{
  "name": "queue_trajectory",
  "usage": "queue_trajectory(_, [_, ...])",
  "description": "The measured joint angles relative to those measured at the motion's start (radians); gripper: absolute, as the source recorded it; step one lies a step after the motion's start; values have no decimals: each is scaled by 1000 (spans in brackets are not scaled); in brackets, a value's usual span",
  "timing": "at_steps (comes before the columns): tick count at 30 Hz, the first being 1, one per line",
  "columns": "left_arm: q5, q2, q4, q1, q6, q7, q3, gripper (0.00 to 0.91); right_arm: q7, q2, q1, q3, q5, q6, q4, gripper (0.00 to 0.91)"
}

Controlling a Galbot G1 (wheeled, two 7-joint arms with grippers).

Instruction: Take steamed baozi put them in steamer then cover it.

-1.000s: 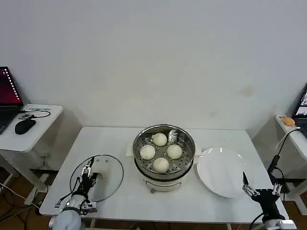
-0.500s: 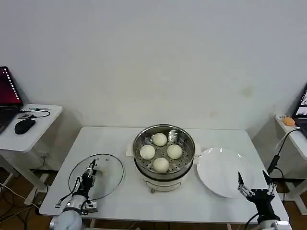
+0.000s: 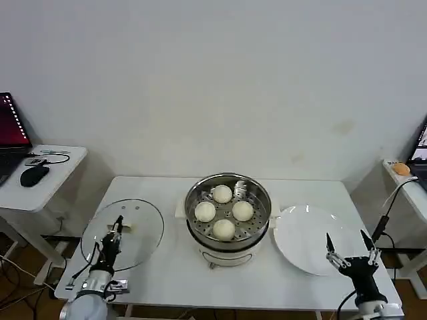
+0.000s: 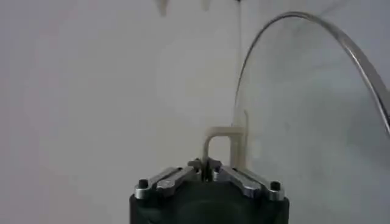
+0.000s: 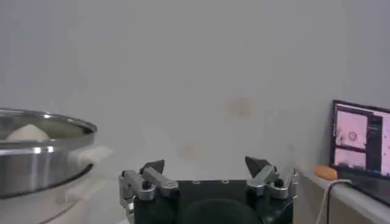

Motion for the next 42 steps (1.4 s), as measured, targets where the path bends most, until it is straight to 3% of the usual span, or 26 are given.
queue_trajectory(13, [-136, 94, -233, 13, 179, 90, -5, 0, 0, 7, 25, -13, -45, 7, -13, 907])
queue_trajectory(22, [-215, 158, -321, -81, 333, 188, 114, 0, 19, 29, 43, -38, -94, 2, -33, 907])
queue_trajectory(30, [-170, 125, -328, -223, 453, 287, 292, 0, 41, 46, 62, -63, -126, -4, -53, 907])
queue_trajectory(42, [15, 2, -302, -398, 533, 465, 505, 0, 62, 72, 75, -91, -171, -11, -78, 907])
